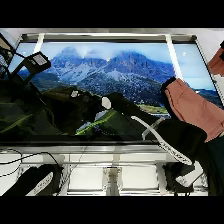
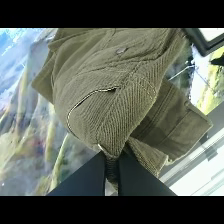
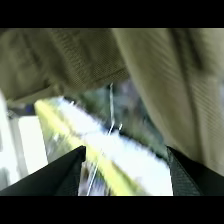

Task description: Fold the clothes and pants, and hang the long-sleeved shirts on hangers.

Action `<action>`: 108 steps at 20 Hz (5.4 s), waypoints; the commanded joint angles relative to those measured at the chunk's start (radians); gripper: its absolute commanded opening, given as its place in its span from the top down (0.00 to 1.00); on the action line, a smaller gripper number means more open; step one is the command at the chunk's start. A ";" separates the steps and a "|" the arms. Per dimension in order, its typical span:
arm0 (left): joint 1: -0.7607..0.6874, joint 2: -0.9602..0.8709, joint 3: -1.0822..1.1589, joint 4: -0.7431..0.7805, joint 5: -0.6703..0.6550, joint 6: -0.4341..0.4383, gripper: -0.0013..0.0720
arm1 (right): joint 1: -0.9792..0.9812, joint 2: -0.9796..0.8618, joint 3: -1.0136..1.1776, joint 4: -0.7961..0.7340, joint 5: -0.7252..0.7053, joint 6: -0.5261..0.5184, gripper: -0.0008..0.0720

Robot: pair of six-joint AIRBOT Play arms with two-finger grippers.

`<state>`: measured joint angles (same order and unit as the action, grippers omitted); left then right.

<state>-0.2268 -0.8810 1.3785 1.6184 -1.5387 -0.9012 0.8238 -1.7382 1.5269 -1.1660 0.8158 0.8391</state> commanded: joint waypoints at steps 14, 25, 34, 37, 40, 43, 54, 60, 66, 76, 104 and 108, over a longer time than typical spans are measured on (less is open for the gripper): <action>0.000 0.007 0.001 -0.037 -0.001 0.000 0.91 | 0.027 0.002 0.011 -0.088 -0.109 0.218 0.23; 0.000 0.026 0.001 -0.060 -0.003 0.000 0.91 | 0.062 -0.076 0.010 -0.076 -0.122 0.241 0.38; 0.000 0.088 0.002 0.027 0.088 -0.099 0.91 | -0.113 0.091 0.035 -0.204 0.211 0.357 0.97; 0.000 0.161 0.002 0.028 0.174 -0.151 0.91 | -0.187 0.298 0.035 -0.203 0.338 0.336 0.97; 0.000 0.217 0.003 -0.065 0.180 -0.174 0.91 | -0.190 0.457 0.035 -0.198 0.567 0.301 0.97; 0.000 0.256 0.003 -0.220 0.180 -0.174 0.91 | -0.169 0.578 0.035 -0.187 0.744 0.305 0.97; 0.000 0.248 0.060 -0.394 0.001 -0.560 0.91 | -0.171 0.766 0.241 0.064 1.005 0.456 0.97; 0.018 0.171 0.058 -0.250 -0.021 -0.583 0.91 | -0.223 0.709 0.291 0.081 1.022 0.510 0.97; 0.042 -0.049 0.055 -0.084 0.141 -0.470 0.91 | -0.401 0.491 0.286 -0.113 0.889 0.467 0.97; 0.042 -0.355 -0.005 0.056 0.545 -0.404 0.91 | -0.463 0.145 0.286 -0.293 0.513 0.400 0.97; 0.042 -0.179 -0.476 0.048 0.159 -0.006 0.75 | -0.140 0.159 -0.208 0.119 0.660 0.425 0.74; 0.042 -0.178 -0.476 0.050 0.122 -0.006 0.70 | -0.149 0.164 -0.203 0.225 0.765 0.394 0.46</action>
<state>-0.1852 -1.0599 0.9031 1.6768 -1.3777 -0.9100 0.6785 -1.5784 1.3231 -1.0328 1.5146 1.2575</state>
